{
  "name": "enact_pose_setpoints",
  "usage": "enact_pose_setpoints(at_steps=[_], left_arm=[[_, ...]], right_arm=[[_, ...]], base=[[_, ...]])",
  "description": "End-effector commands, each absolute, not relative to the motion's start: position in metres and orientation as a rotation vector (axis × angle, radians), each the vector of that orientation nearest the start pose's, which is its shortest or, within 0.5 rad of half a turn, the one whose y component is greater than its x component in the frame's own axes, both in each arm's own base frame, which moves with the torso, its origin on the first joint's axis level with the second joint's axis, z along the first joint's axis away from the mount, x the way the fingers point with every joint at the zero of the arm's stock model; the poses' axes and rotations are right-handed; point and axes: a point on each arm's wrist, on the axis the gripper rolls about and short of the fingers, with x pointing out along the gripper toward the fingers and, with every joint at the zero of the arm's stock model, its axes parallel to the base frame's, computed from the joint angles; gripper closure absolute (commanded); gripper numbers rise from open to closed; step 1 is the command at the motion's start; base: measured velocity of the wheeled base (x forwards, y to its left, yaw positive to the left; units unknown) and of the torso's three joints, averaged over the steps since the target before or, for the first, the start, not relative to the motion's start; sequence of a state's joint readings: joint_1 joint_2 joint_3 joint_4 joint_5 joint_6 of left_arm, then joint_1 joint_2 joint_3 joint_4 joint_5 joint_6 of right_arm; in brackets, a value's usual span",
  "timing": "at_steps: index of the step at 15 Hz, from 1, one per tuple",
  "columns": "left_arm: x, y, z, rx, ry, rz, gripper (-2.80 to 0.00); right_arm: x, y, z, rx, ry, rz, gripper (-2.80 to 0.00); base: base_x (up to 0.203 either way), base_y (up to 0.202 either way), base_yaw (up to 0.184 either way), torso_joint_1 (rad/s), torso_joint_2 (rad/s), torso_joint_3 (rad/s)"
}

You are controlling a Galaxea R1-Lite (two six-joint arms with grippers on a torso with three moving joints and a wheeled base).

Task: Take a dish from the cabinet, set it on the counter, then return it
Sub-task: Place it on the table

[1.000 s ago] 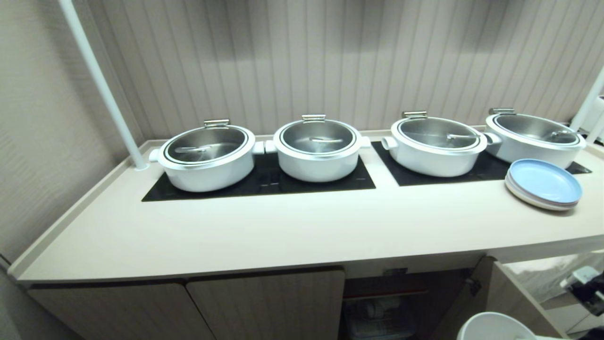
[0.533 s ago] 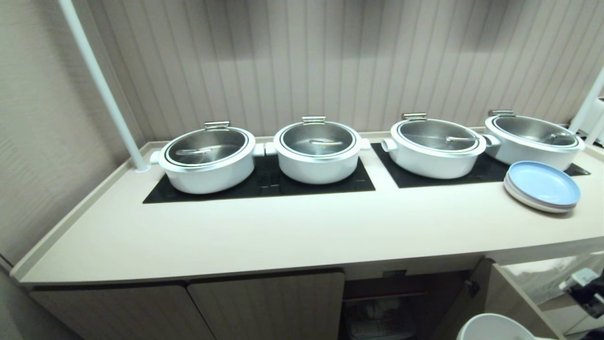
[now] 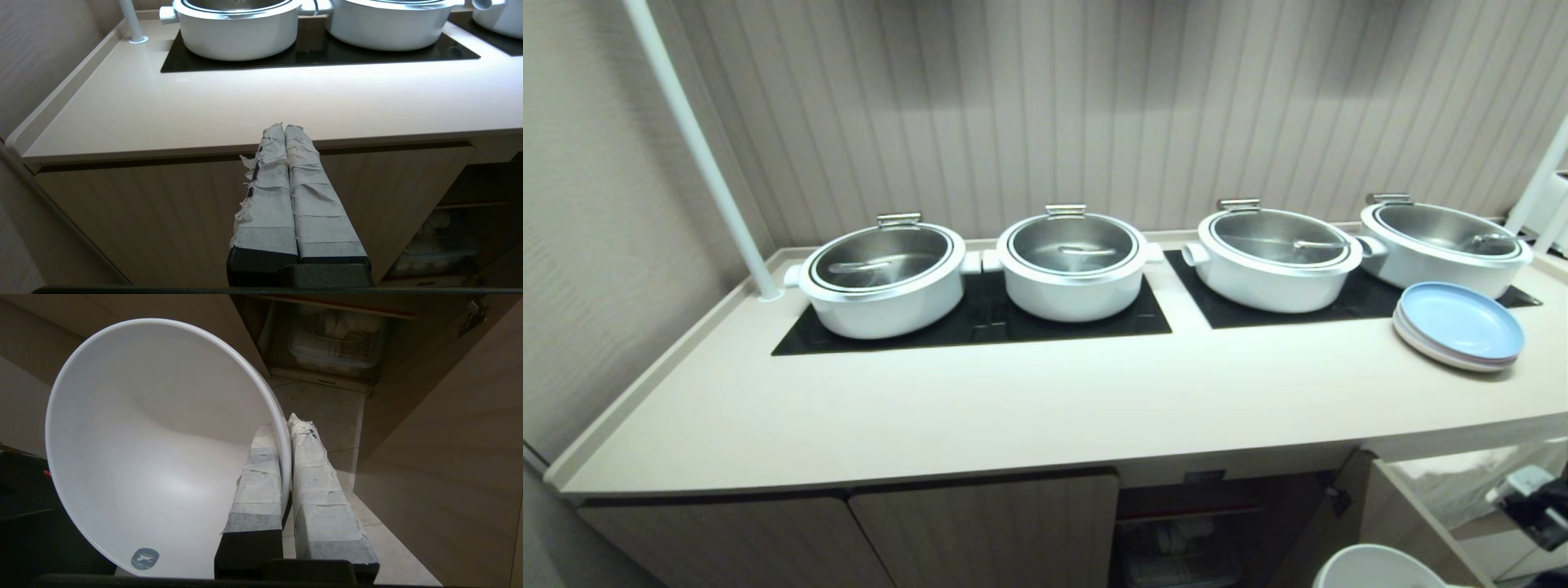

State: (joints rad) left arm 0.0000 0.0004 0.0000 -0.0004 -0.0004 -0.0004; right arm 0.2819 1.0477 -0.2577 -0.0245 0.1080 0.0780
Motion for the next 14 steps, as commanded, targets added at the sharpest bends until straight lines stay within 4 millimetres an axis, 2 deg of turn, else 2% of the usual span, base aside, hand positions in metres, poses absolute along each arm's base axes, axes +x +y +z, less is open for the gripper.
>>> enact_pose_setpoints(at_steps=[1,7,14], left_arm=[[-0.0228,0.0,0.0756,-0.002,-0.002,0.001,0.0],[-0.0228,0.0,0.0756,-0.002,-0.002,0.001,0.0],[-0.0228,0.0,0.0756,-0.002,-0.002,0.0,0.0]], right_arm=[[0.0956,0.0303,0.1169,0.006,0.784,0.341,0.0],[0.0944,0.0299,0.1147,0.006,0.78,0.342,0.0],[0.0991,0.0304,0.1106,0.008,0.767,0.315,0.0]], base=[[0.0,0.0,0.0,0.069,-0.12,-0.058],[0.0,0.0,0.0,0.06,-0.12,-0.057],[0.0,0.0,0.0,0.0,0.0,0.0]])
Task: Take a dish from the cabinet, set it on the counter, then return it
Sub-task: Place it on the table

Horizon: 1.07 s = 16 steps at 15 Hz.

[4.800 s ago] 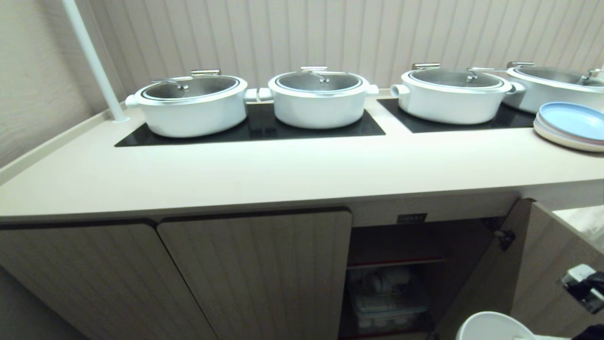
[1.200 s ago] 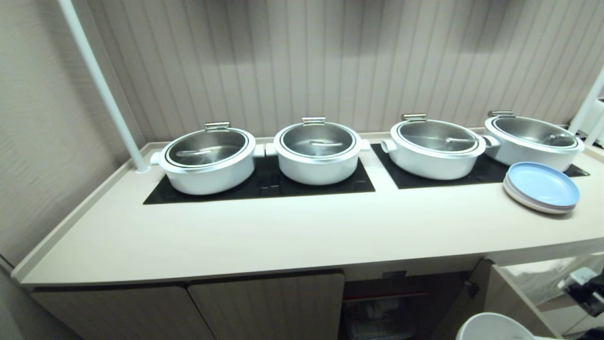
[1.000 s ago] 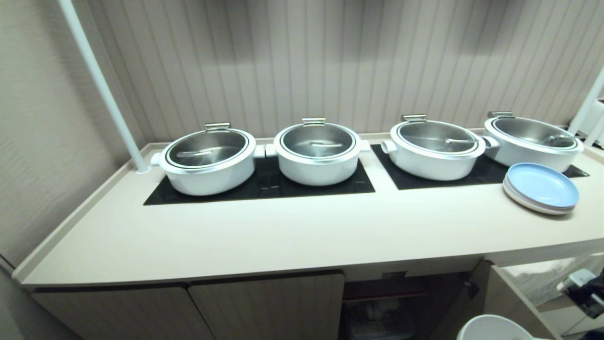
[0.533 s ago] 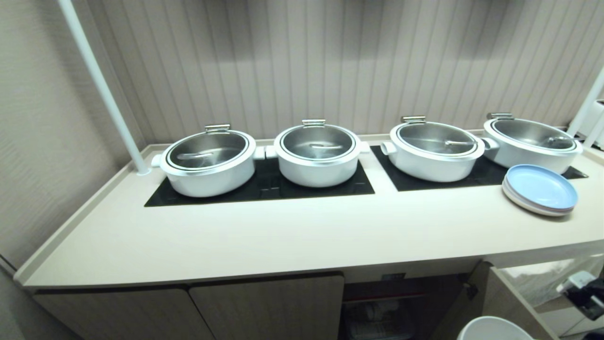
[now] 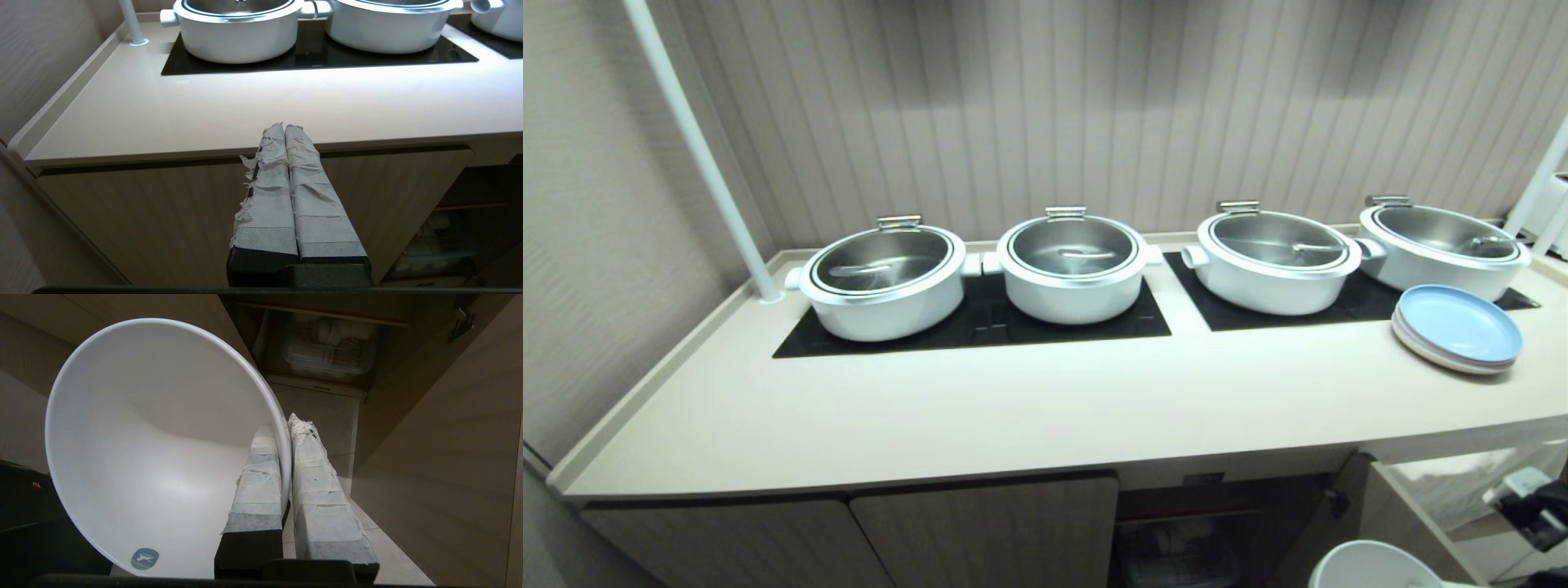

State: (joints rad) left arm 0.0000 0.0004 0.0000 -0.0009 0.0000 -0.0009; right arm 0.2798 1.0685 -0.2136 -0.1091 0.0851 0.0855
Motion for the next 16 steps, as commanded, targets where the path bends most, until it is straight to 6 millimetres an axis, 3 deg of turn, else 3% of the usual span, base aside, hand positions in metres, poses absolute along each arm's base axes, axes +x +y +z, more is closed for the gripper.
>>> enact_pose_setpoints(at_steps=[1,8,16], left_arm=[[-0.023,0.0,0.076,0.0,-0.002,0.001,0.0],[-0.023,0.0,0.075,-0.002,0.0,0.0,0.0],[-0.023,0.0,0.076,-0.002,-0.001,0.0,0.0]], right_arm=[[0.1,0.031,0.11,0.008,0.772,0.315,0.0],[0.124,0.038,0.129,0.03,0.746,0.314,0.0],[0.18,0.037,0.135,0.068,0.799,0.217,0.0]], base=[[0.0,0.0,0.0,0.0,0.0,0.0],[0.0,0.0,0.0,0.0,0.0,0.0],[0.0,0.0,0.0,0.0,0.0,0.0]])
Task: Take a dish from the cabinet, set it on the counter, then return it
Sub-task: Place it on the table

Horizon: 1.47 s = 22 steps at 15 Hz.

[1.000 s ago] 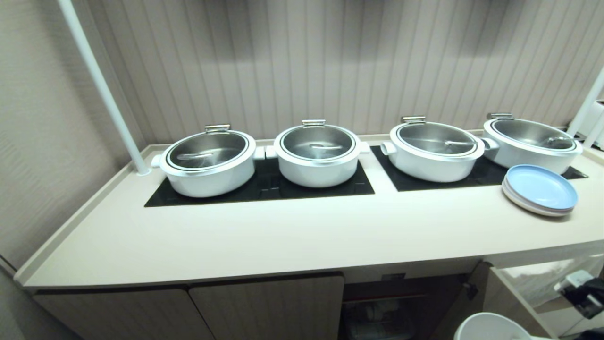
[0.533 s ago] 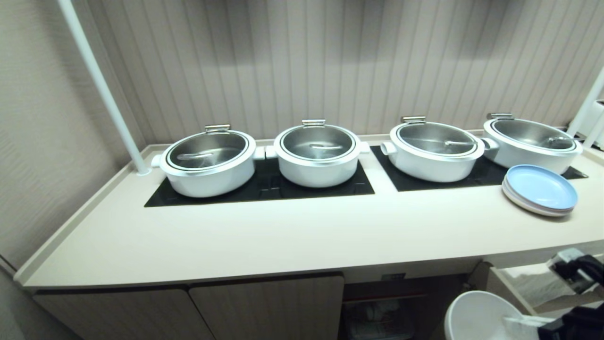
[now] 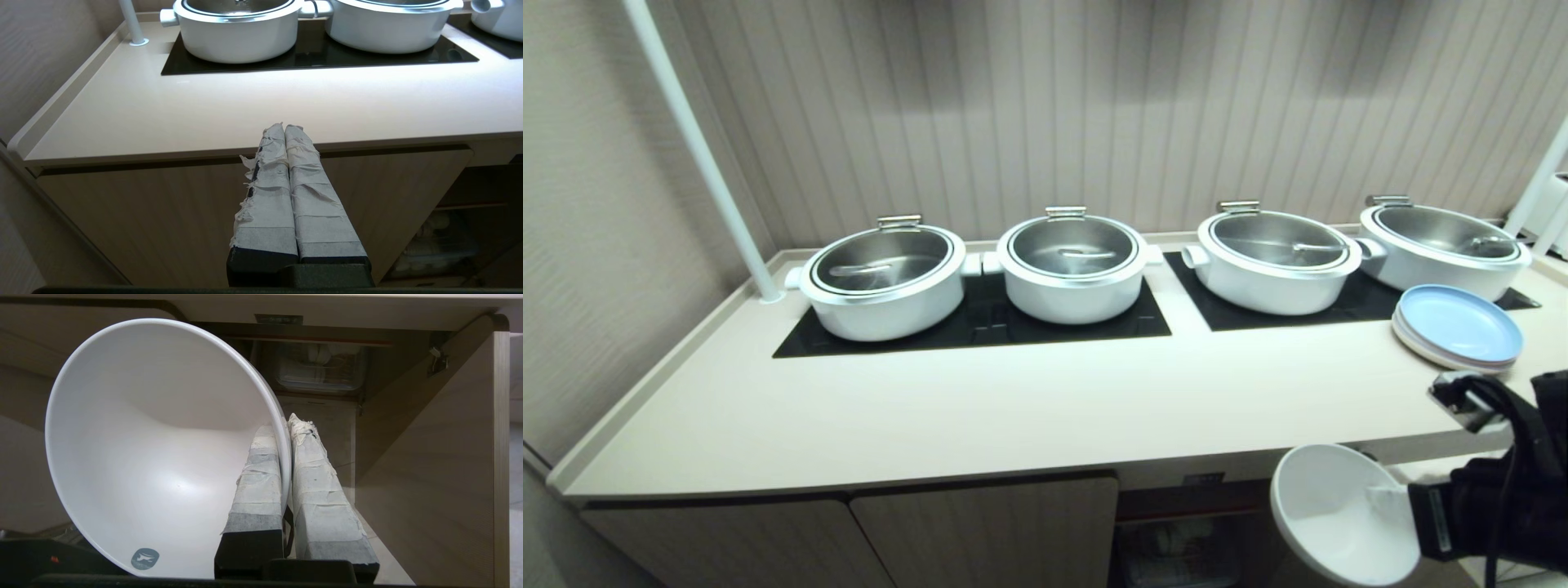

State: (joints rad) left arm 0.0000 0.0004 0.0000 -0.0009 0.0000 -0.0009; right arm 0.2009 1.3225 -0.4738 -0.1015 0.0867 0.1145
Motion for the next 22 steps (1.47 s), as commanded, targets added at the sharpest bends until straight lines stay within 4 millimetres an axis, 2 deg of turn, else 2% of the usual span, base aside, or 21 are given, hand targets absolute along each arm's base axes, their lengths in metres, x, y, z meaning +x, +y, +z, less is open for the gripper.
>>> enact_pose_setpoints(at_steps=[1,6,8,16,22], left_arm=[[-0.023,0.0,0.076,-0.002,-0.002,0.001,0.0],[-0.023,0.0,0.075,-0.002,0.0,0.0,0.0],[-0.023,0.0,0.075,-0.002,0.0,0.0,0.0],[-0.023,0.0,0.076,-0.001,-0.002,0.0,0.0],[-0.023,0.0,0.075,-0.002,0.0,0.001,0.0]], right_arm=[[0.189,0.036,0.134,0.073,0.807,0.205,0.0],[0.237,0.033,0.137,0.096,0.802,0.16,0.0],[0.251,0.032,0.138,0.102,0.797,0.151,0.0],[0.274,0.034,0.13,0.129,0.822,0.134,0.0],[0.298,0.035,0.132,0.147,0.802,0.124,0.0]], base=[[0.0,0.0,0.0,0.0,0.0,0.0],[0.0,0.0,0.0,0.0,0.0,0.0],[0.0,0.0,0.0,0.0,0.0,0.0],[0.0,0.0,0.0,0.0,0.0,0.0],[0.0,0.0,0.0,0.0,0.0,0.0]])
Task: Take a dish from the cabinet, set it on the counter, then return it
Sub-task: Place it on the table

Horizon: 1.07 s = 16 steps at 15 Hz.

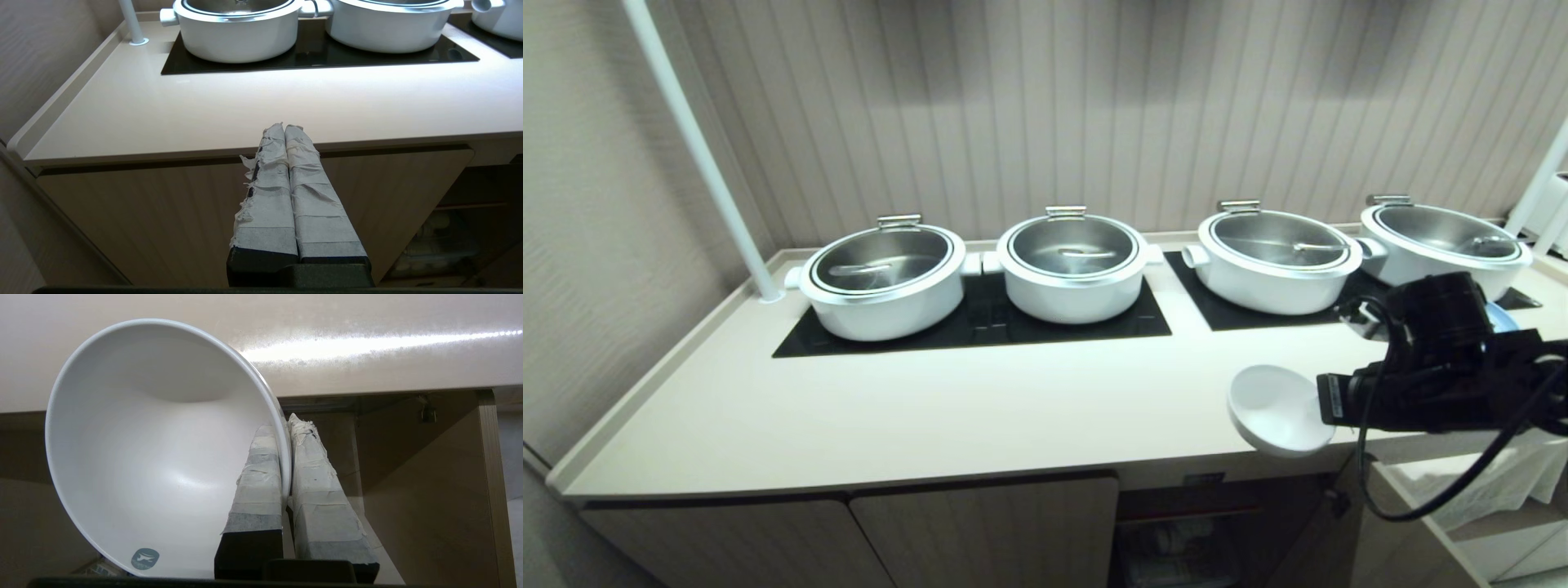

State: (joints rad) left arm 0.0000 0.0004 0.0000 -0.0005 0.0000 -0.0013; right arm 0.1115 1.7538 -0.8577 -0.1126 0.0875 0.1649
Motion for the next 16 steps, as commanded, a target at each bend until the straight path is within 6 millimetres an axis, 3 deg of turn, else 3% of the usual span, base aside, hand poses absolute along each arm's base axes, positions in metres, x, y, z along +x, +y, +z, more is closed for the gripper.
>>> enact_pose_setpoints(at_steps=[1,16], left_arm=[[-0.023,0.0,0.076,-0.002,0.0,0.001,0.0],[-0.023,0.0,0.075,-0.002,0.0,0.001,0.0]], right_arm=[[0.301,0.036,0.132,0.148,0.796,0.124,0.0],[0.359,0.042,0.108,0.153,0.818,0.12,0.0]], base=[[0.0,0.0,0.0,0.0,0.0,0.0],[0.0,0.0,0.0,0.0,0.0,0.0]])
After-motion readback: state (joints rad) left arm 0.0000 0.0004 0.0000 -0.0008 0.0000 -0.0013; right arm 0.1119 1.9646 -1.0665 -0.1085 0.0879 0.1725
